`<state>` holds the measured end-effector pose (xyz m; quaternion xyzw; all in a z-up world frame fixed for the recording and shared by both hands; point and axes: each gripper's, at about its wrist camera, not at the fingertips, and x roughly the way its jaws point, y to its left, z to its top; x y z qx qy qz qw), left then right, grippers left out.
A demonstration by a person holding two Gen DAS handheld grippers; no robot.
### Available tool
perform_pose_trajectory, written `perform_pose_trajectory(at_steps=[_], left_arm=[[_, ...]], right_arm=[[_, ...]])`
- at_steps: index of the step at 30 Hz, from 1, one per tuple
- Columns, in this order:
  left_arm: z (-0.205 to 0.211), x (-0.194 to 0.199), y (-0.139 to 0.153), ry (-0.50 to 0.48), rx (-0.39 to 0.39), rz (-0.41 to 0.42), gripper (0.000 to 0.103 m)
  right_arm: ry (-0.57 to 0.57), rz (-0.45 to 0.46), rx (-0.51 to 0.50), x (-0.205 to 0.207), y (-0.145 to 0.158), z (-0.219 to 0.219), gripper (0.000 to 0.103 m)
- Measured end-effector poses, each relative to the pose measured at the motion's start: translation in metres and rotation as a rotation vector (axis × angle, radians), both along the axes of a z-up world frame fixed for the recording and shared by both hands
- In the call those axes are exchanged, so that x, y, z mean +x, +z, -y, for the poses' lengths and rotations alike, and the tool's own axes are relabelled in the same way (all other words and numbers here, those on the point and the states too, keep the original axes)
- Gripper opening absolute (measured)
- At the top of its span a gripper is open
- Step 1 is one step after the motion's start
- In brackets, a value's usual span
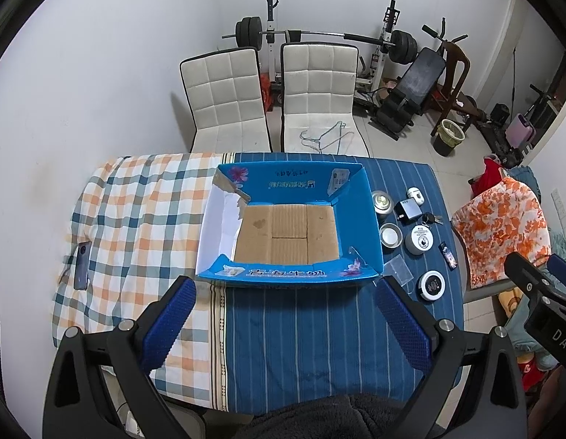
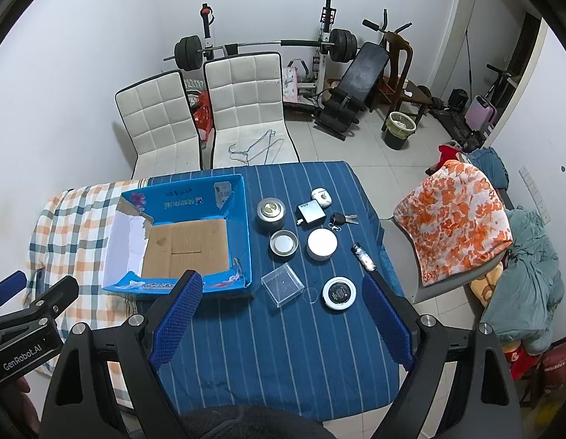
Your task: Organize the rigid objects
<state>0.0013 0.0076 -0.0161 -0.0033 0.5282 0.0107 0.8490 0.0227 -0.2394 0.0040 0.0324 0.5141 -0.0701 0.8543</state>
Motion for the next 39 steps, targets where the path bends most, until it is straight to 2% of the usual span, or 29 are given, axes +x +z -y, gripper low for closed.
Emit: perform_pose_trajectory(at_steps=[15,25,30,34,36,38,39], left_arm=[[0.001,0.001,0.001,0.0,0.0,0.005,0.101],[0.007,0.015,0.012,-0.01,-0.006,0.004,0.101],[0.032,0.059,0.01,-0.049,-0.013,0.01,0.101],[0.063,0.097,-0.008,-0.091,-0.006,0.01,0.101],[0.087,0.13,-0.027,-0.131,0.009,-0.009,0.101],[0.109,0.145,-0.047,-0.172,0.021,-0.026,0.101],[0.122,0.161,-0.059,-0.195,0.043,-0.041,0.101]], right_arm=[[0.023,0.008,-0.004,0.003,0.012,-0.01,0.091],[0.009,0.011,0.015,-0.001,0.012,-0.001,0.091],[-0.044,-0.006,0.05,0.01,0.001,0.03,0.091],[-0.122,-0.028,0.078,0.035,-0.019,0.075,0.091],[-0.155,-0.06,0.092,0.053,-0.04,0.099,0.091],[-0.175,-0.086,0.109,0.07,-0.062,0.117,0.091],[-0.184,-0.12,0.116,0.087,-0.084,0.129,0.091]])
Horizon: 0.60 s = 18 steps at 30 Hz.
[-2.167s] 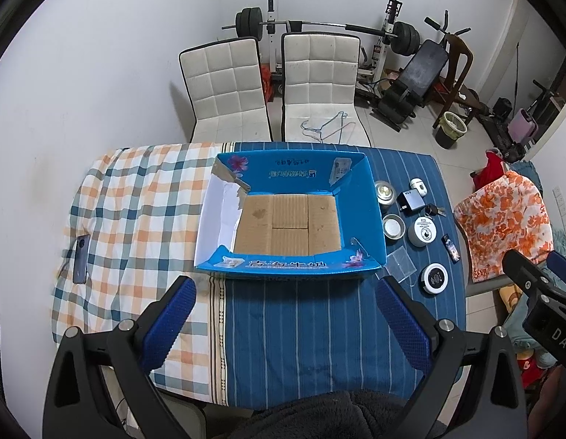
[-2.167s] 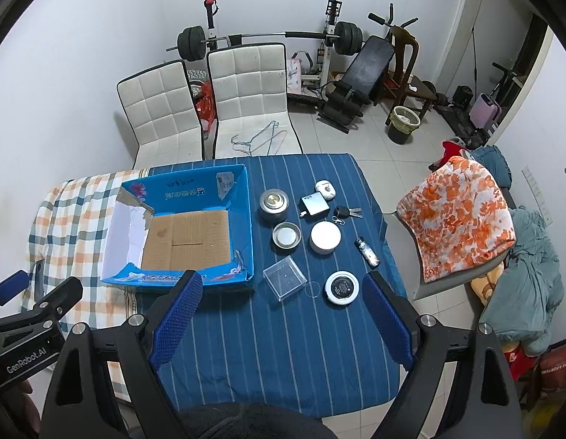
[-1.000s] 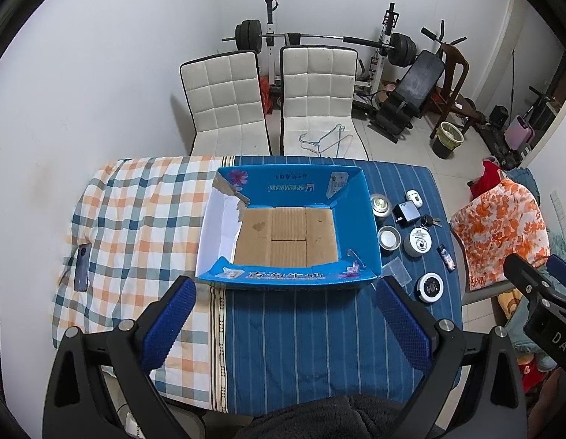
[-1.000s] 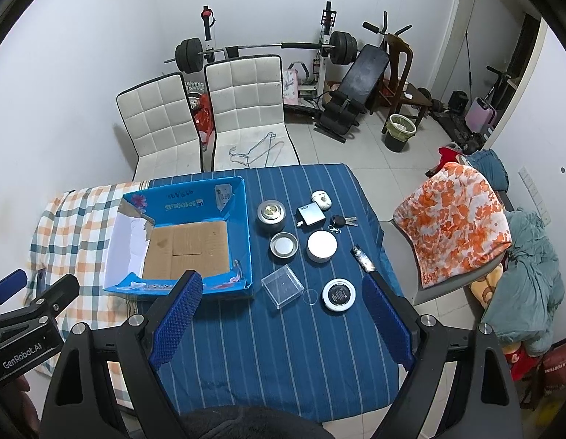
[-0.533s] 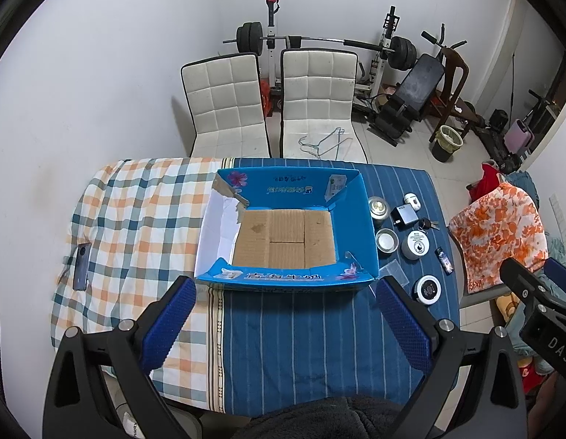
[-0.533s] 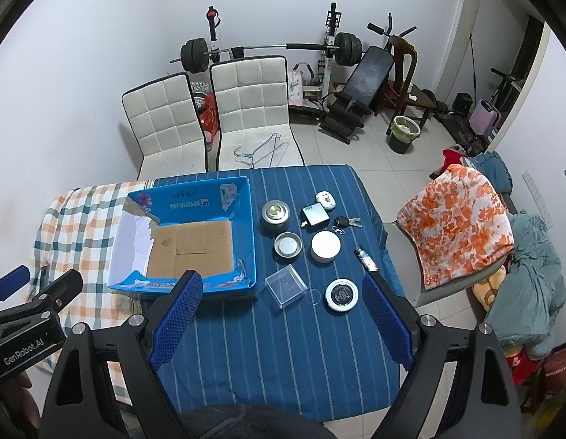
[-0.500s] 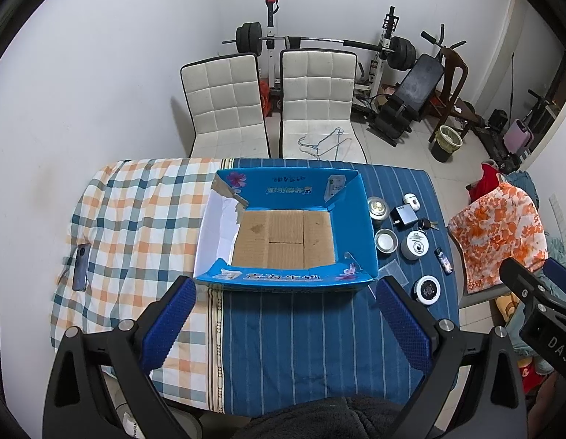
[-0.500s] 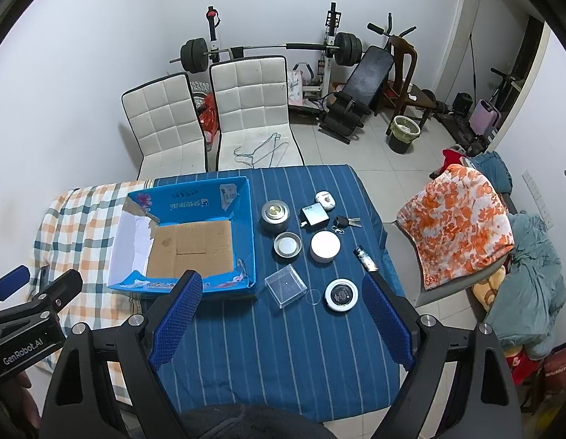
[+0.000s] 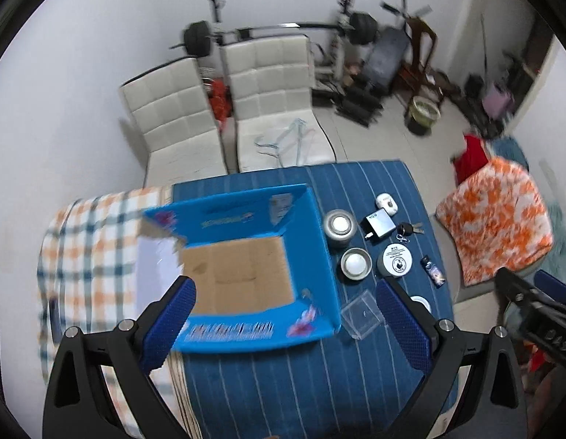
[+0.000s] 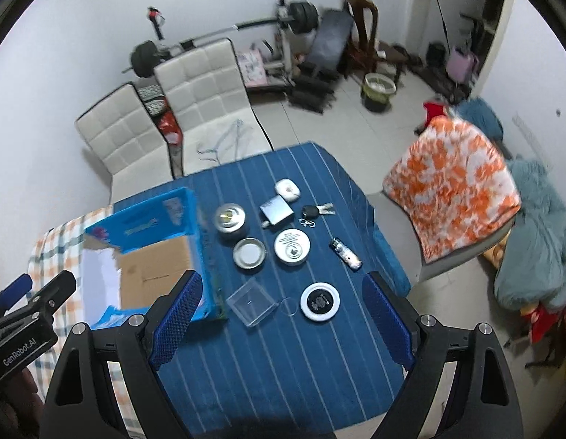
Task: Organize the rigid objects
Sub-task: 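Reach the left tool to the silver tin while the right tool reaches the white cream jar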
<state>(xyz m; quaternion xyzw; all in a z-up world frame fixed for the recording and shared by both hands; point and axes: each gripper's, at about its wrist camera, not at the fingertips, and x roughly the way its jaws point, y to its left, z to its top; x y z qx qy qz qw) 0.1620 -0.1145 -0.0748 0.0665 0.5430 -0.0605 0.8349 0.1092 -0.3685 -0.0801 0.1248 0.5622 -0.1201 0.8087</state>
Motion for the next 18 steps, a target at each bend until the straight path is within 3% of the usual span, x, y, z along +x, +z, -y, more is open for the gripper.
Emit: perform_pose_trajectory(at_steps=[3,6,10,13,18], left_arm=[[0.041,0.04,-0.038,-0.069,0.059,-0.033,0.101],[0.075,0.071,-0.085,-0.12,0.17,-0.064,0.101],[0.095,0.103,-0.139,-0.16,0.27,-0.137,0.101],[0.107,0.12,-0.17,-0.2,0.318,-0.178,0.101],[0.131,0.139,-0.207,-0.3,0.363,-0.269,0.101]], right_arm=[[-0.015,-0.07,0.037,0.043,-0.062,0.022,0.091],[-0.036,-0.147,0.078,0.081,-0.132,0.041,0.091],[-0.077,-0.277,0.133,0.121,-0.232,0.057,0.091],[-0.091,-0.325,0.181,0.131,-0.274,0.057,0.091],[-0.107,-0.364,0.24,0.14,-0.314,0.047,0.091]])
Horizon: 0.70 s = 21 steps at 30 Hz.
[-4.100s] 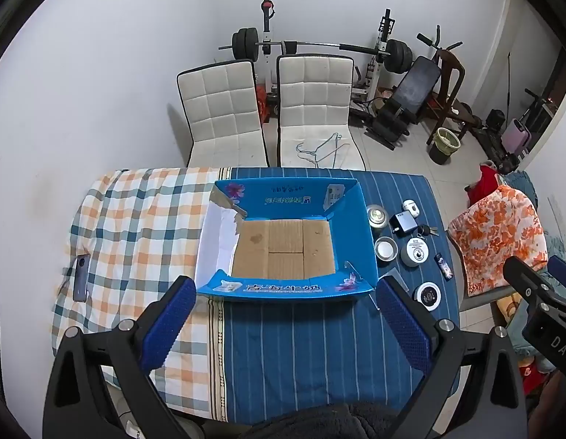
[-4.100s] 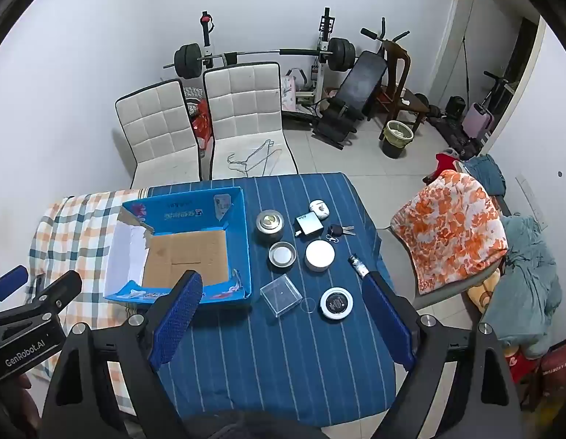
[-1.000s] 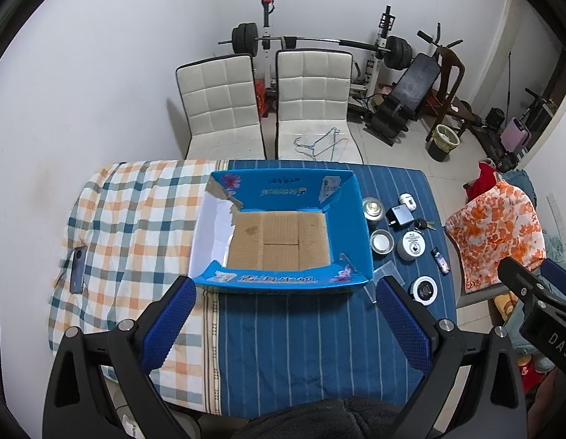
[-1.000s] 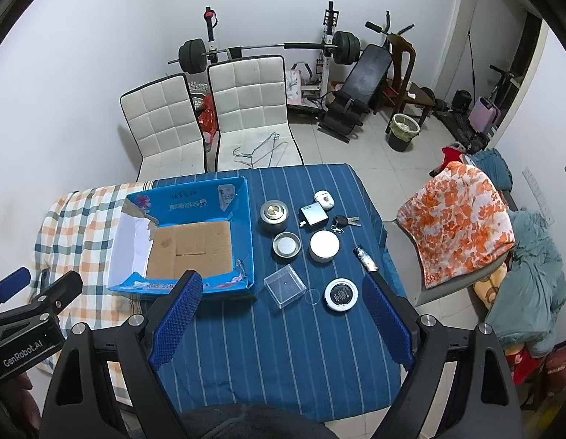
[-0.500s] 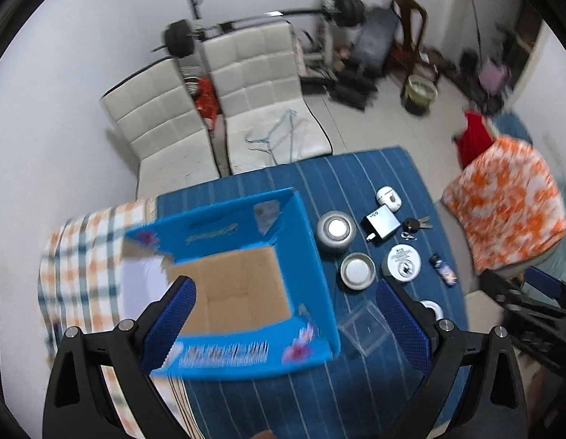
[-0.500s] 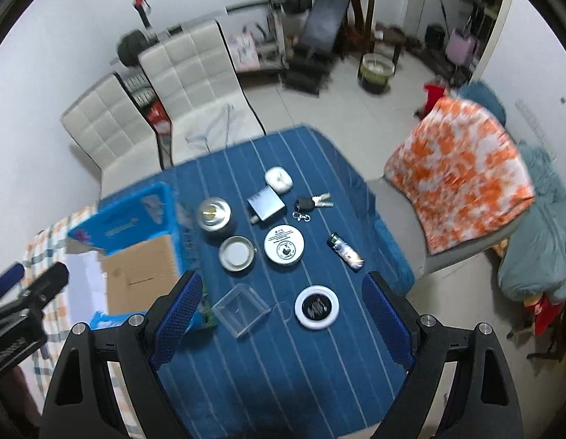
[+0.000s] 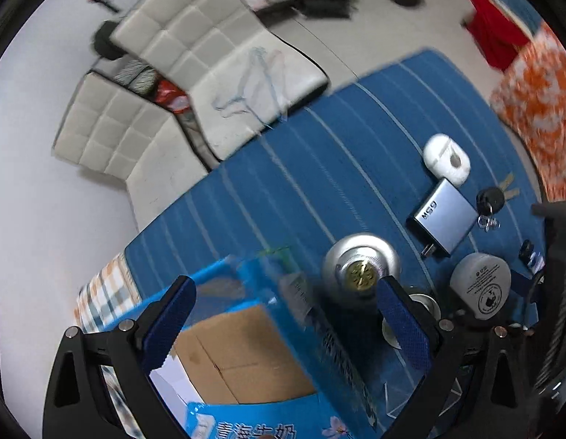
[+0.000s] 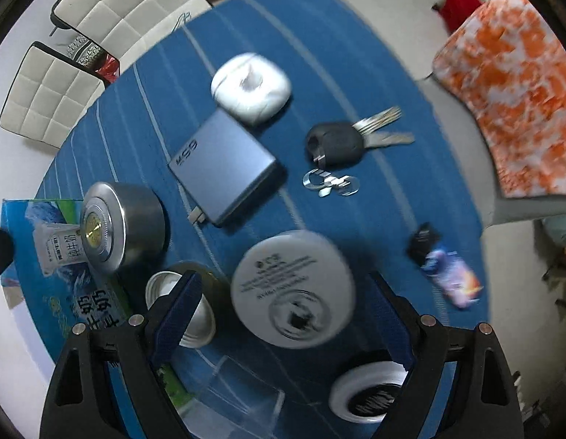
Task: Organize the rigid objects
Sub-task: 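Reach the left tool to the silver tin while the right tool reaches the white cream jar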
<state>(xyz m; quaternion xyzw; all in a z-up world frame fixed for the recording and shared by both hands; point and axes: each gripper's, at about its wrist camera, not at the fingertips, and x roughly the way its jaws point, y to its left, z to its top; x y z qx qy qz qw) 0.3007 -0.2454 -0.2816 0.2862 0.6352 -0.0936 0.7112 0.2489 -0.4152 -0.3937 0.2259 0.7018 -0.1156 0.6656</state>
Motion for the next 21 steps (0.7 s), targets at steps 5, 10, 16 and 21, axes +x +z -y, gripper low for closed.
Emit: perform_pose_trajectory(at_steps=[5,10,16,21], left_arm=[[0.022,0.015,-0.031,-0.081,0.048,-0.086,0.101],[0.041,0.02,-0.059,-0.185,0.119,-0.165,0.101],[0.047,0.021,-0.102,-0.245,0.186,-0.399,0.102],[0.044,0.007,-0.13,-0.278,0.257,-0.532,0.102]], right_arm=[[0.016,-0.079,-0.03,-0.001,-0.028,-0.002,0.074],[0.026,-0.09,-0.01,-0.003,-0.034,0.001,0.072],[0.033,-0.112,-0.002,-0.001,-0.038,-0.002,0.072],[0.034,-0.123,0.007,0.0,-0.031,0.005,0.072]])
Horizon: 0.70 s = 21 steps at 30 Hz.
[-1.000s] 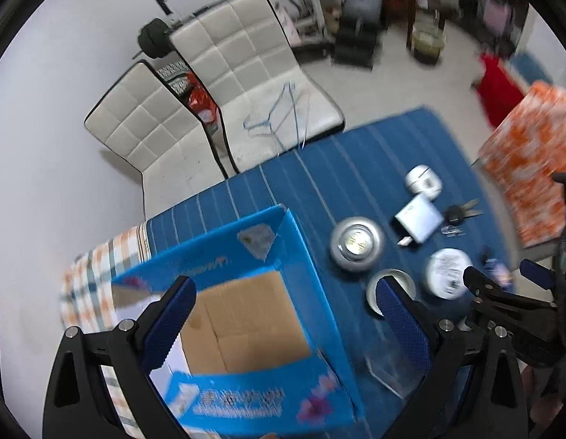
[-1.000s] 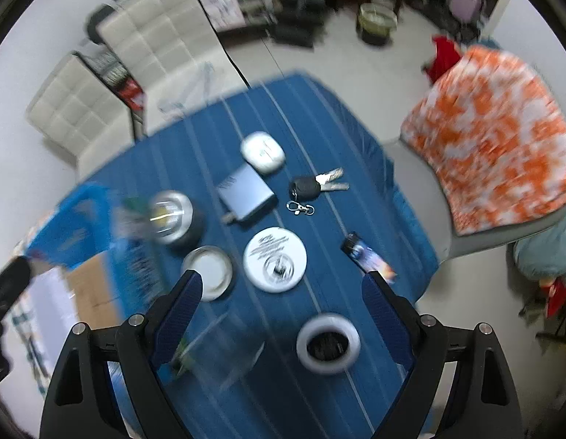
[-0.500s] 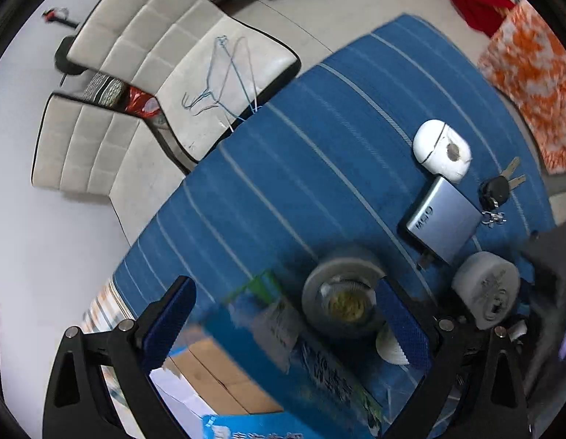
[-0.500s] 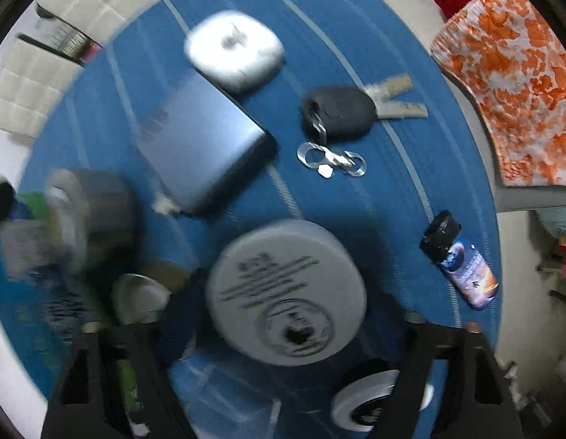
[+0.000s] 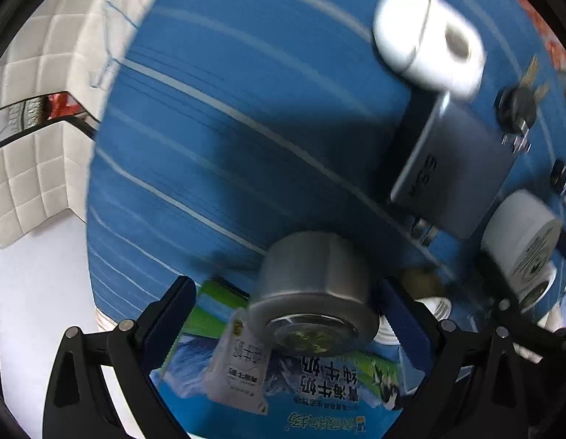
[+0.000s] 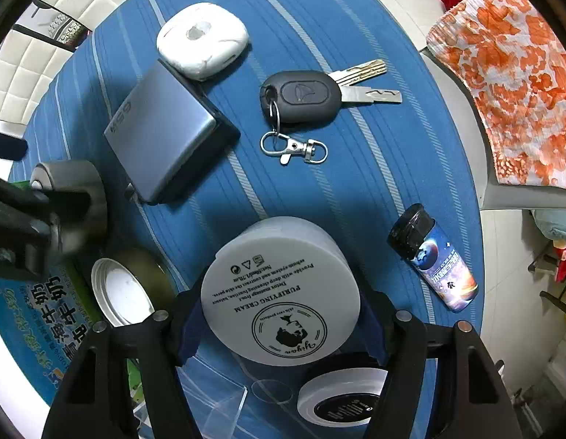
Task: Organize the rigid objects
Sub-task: 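Reach the left tool to the silver tin while the right tool reaches the white cream jar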
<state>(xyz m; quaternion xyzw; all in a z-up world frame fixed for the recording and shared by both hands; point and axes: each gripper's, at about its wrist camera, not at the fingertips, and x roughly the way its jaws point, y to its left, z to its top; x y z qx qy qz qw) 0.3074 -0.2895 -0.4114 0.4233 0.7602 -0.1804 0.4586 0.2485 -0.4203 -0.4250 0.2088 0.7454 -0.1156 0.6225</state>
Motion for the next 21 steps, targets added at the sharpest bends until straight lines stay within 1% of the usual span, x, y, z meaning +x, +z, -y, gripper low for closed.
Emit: perform_pose_trajectory(at_steps=[3,4,5,6,7,8,9,11,14,16,18,21], left_arm=[[-0.007,-0.009,-0.01,-0.012,0.03,-0.05,0.102],[-0.011,-0.013,-0.014,-0.014,0.033,-0.056,0.102],[-0.014,-0.014,-0.017,-0.014,0.037,-0.043,0.1],[-0.017,-0.015,-0.018,-0.009,0.033,-0.034,0.095],[-0.021,-0.016,-0.017,0.016,0.012,-0.046,0.088],[-0.023,-0.018,-0.017,0.05,-0.018,-0.065,0.069],[-0.026,-0.02,-0.015,0.068,-0.026,-0.06,0.069],[-0.027,-0.027,-0.009,0.046,-0.038,-0.011,0.069],[-0.03,-0.038,-0.003,0.017,-0.038,0.033,0.069],[-0.03,-0.044,-0.001,0.0,-0.036,0.054,0.068],[-0.031,-0.046,0.003,-0.007,-0.039,0.082,0.068],[-0.036,-0.044,0.01,0.001,-0.069,0.143,0.068]], right_arm=[[-0.004,-0.006,0.006,0.0,-0.001,0.002,0.072],[-0.004,-0.008,0.005,0.001,-0.001,0.003,0.073],[-0.003,-0.01,0.001,0.001,-0.001,0.002,0.073],[-0.002,-0.011,-0.001,0.002,-0.002,0.003,0.073],[0.0,-0.013,-0.005,0.002,-0.002,0.002,0.073],[0.0,-0.013,-0.007,0.003,-0.004,0.002,0.073],[-0.003,-0.014,-0.01,0.004,-0.004,0.001,0.073],[-0.009,-0.017,-0.017,0.005,-0.004,0.001,0.073],[0.013,-0.013,-0.056,0.01,-0.003,-0.003,0.073],[0.028,-0.011,-0.081,0.013,-0.003,-0.005,0.071],[0.03,-0.003,-0.084,0.012,-0.002,-0.005,0.071],[0.036,0.003,-0.082,0.011,-0.001,-0.007,0.07]])
